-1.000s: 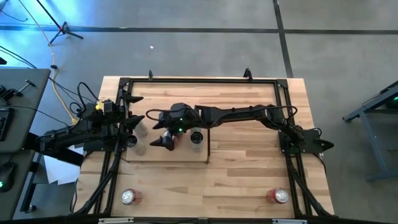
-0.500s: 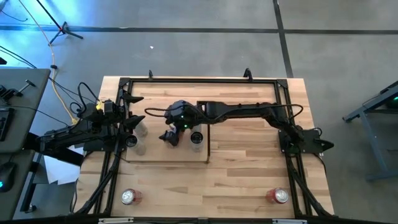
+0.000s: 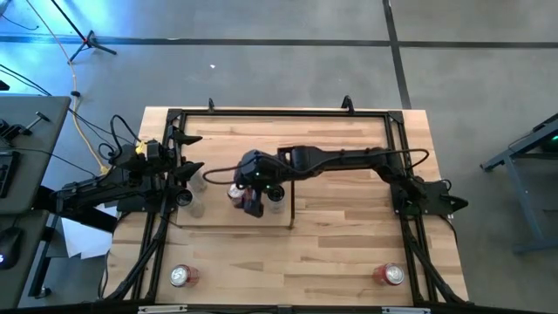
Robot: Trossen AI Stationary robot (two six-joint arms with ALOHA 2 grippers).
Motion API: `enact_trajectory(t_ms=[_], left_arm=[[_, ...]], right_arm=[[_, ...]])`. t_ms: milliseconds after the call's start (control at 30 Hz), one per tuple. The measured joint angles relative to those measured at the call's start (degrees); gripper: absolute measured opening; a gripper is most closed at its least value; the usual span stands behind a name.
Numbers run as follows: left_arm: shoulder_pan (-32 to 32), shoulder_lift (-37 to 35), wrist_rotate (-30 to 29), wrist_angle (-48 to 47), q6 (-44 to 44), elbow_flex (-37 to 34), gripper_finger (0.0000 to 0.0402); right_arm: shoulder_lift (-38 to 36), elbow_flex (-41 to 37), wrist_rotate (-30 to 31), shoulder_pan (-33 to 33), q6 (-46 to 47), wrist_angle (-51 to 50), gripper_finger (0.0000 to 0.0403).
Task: Place canned beverage on shelf
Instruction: Put the right red white soda can on the shelf
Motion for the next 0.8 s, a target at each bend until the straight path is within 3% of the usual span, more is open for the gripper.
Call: enact_trajectory(t_ms=[467, 800], left_arm=[[0.0, 0.0, -0.1, -0.3, 0.0, 0.0, 0.0346], [0.0, 0.0, 0.0, -0.5, 0.0, 0.0, 0.0346]], right_arm=[[3.3, -0.4, 4.9, 1.3, -13.3, 1.5, 0.0394], [3.5, -0.4, 5.2, 1.3, -25.1, 1.9, 0.0394]])
